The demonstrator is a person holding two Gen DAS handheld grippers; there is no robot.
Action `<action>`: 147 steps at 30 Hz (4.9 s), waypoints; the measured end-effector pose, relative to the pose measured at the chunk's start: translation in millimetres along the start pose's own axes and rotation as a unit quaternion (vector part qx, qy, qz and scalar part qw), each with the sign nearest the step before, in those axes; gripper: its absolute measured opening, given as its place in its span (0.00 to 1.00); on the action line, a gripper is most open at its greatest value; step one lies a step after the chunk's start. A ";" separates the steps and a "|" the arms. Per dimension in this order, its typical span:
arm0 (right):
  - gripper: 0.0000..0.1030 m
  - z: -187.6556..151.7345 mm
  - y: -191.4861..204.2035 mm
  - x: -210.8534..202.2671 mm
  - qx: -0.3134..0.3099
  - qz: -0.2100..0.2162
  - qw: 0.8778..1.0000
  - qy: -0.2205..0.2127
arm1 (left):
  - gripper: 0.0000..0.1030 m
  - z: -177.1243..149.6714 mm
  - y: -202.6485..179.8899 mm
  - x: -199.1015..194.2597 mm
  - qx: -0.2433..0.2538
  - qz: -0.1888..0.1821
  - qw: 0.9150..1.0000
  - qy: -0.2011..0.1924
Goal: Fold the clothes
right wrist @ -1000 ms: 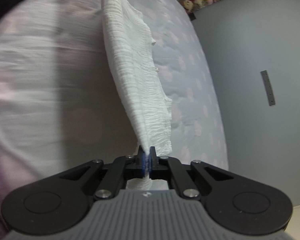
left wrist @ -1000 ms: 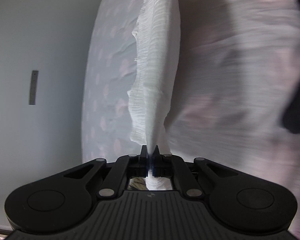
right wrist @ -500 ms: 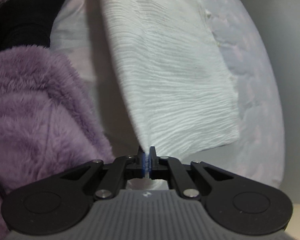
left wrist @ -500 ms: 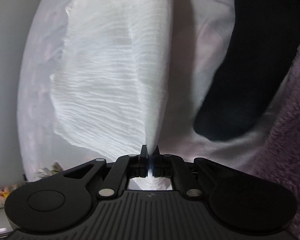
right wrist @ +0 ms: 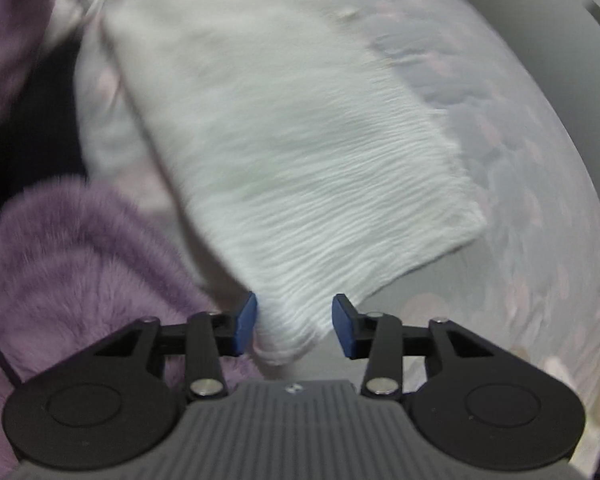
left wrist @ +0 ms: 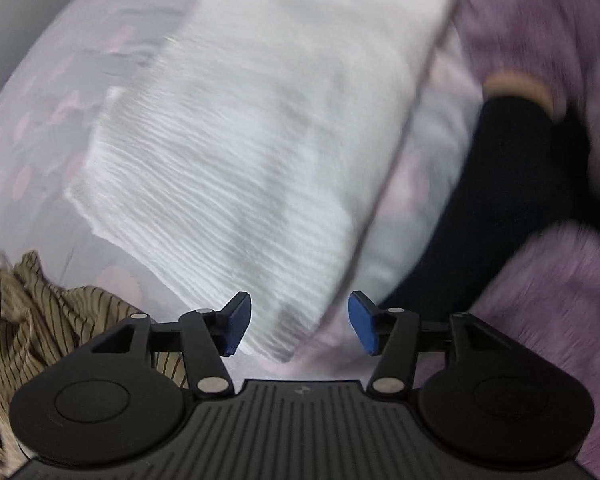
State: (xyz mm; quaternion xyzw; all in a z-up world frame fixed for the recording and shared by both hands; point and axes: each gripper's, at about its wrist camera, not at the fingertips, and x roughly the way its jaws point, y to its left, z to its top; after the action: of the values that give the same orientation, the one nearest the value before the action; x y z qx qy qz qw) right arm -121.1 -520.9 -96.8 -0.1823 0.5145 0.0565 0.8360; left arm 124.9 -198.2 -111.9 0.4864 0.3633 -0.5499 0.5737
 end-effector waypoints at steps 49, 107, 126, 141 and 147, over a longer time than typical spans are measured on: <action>0.13 -18.0 -150.2 162.6 0.562 0.048 0.804 -0.189 | 0.54 88.4 85.8 95.6 -0.531 0.038 0.842 -0.092; 0.41 334.3 55.3 167.1 0.421 0.163 0.878 -0.159 | 0.51 -35.0 146.4 11.5 -0.563 0.053 0.814 -0.135; 0.46 141.5 83.4 81.0 0.439 0.164 0.873 -0.134 | 0.54 0.4 64.4 -6.9 -0.567 0.003 0.812 -0.136; 0.04 197.1 163.8 83.2 0.291 0.229 0.916 -0.153 | 0.55 -27.9 88.5 -9.9 -0.586 -0.038 0.802 -0.114; 0.04 212.5 197.1 115.4 0.269 0.246 0.923 -0.127 | 0.56 -30.7 86.3 -1.8 -0.578 -0.038 0.811 -0.083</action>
State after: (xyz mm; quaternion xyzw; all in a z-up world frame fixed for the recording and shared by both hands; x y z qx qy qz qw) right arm 55.3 -271.8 -161.2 0.1905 0.4287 0.1425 0.8716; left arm 213.3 -175.0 -104.6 0.0033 0.5837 -0.2982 0.7552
